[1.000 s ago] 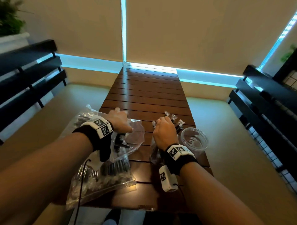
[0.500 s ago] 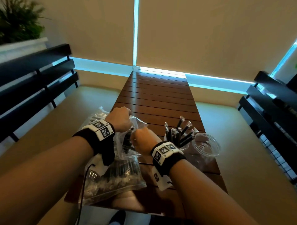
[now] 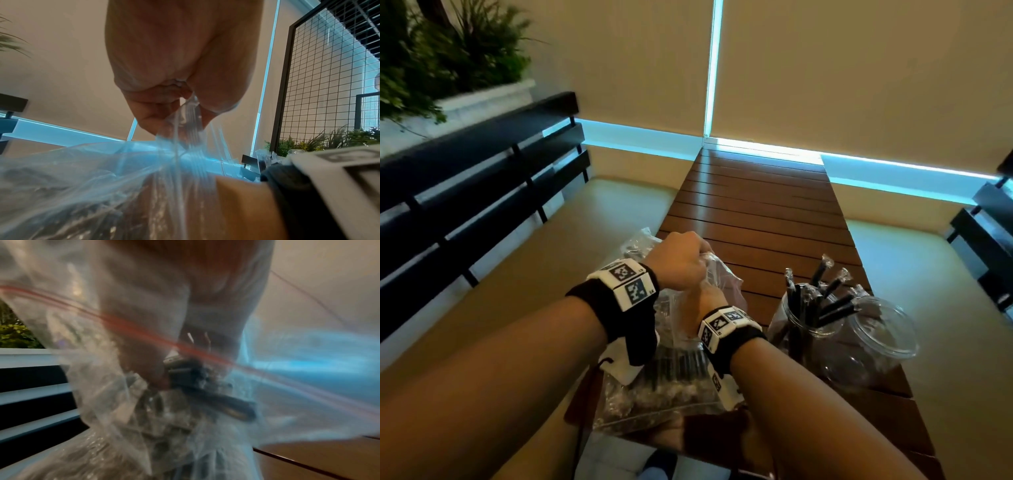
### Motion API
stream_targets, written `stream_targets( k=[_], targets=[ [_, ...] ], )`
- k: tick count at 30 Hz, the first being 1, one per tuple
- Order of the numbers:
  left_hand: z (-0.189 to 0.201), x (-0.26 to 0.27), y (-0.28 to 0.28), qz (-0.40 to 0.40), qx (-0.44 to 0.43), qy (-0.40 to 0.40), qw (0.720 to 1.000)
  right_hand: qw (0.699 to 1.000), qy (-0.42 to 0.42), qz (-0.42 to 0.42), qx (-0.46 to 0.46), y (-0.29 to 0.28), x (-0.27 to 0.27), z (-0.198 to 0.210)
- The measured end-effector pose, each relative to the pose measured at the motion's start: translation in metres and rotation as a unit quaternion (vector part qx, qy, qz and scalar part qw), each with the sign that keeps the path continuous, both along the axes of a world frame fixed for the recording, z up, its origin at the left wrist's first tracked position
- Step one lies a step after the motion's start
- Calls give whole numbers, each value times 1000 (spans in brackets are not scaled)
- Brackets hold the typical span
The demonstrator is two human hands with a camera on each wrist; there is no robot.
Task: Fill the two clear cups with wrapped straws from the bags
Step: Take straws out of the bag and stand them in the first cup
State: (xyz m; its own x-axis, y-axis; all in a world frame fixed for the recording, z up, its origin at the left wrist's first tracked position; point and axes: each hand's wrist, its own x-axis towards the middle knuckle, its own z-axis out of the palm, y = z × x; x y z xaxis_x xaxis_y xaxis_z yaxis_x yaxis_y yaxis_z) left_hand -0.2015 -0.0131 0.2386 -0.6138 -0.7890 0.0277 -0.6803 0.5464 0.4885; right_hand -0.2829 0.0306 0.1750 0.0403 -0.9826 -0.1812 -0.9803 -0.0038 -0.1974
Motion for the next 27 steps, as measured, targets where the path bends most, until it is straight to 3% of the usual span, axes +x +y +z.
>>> stream_targets(
  k=[4, 11, 17, 22, 27],
  targets=[
    [-1, 1, -3, -2, -1, 0, 1000, 999, 40, 7, 33, 0, 6, 9],
    [-6, -1, -6, 6, 4, -4, 1000, 1000, 0, -5, 17, 7, 5, 9],
    [-7, -3, -11, 37, 7, -8, 999, 1000, 18, -10, 21, 4, -3, 11],
    [-9, -5, -18, 67, -8, -20, 998, 996, 79, 38, 6, 6, -17, 30],
    [-10, -5, -21, 91, -15, -42, 995, 994, 108, 26, 6, 25, -48, 53]
  ],
)
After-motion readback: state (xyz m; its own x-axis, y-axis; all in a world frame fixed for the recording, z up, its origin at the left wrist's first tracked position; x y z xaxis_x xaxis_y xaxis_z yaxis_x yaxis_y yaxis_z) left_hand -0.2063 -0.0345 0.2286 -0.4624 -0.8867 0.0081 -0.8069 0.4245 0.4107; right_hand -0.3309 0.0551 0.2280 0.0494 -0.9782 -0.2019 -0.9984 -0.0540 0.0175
